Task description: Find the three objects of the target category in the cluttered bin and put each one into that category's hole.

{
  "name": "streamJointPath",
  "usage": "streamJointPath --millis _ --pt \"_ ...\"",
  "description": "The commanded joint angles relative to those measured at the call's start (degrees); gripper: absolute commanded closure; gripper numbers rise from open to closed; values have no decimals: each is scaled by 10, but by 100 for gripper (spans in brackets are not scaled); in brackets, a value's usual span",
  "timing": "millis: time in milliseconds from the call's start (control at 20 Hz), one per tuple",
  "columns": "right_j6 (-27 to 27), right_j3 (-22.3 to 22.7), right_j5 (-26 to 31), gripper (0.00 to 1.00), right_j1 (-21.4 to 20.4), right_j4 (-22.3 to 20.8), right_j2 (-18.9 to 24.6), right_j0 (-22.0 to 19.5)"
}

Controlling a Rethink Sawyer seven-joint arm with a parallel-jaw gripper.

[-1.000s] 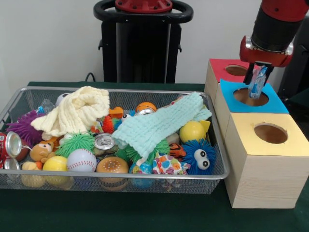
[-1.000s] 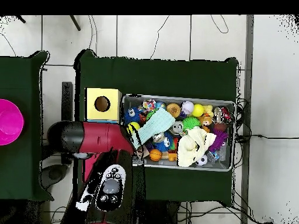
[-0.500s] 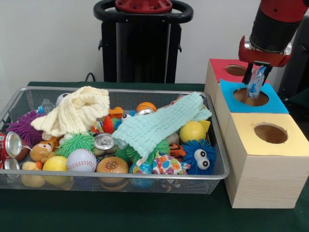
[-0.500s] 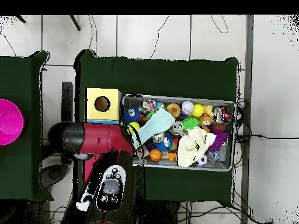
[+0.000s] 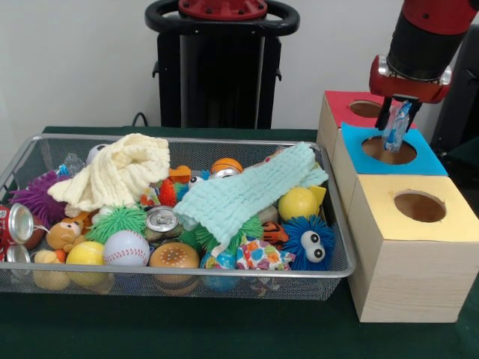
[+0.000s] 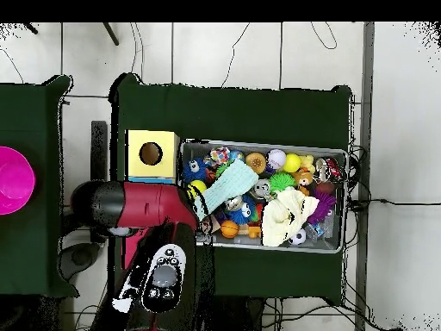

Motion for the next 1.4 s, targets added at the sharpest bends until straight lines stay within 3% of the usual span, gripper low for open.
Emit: streamJointPath --millis 50,300,350,1200,1400 --pt "101 47 22 100 1 4 22 -8" --pt "102 53 20 100 -2 4 21 -8" --pt "104 53 21 0 -2 3 20 -6" --pt "109 49 15 0 -4 -1 16 1" --pt "91 22 35 0 -22 -27 -7 -3"
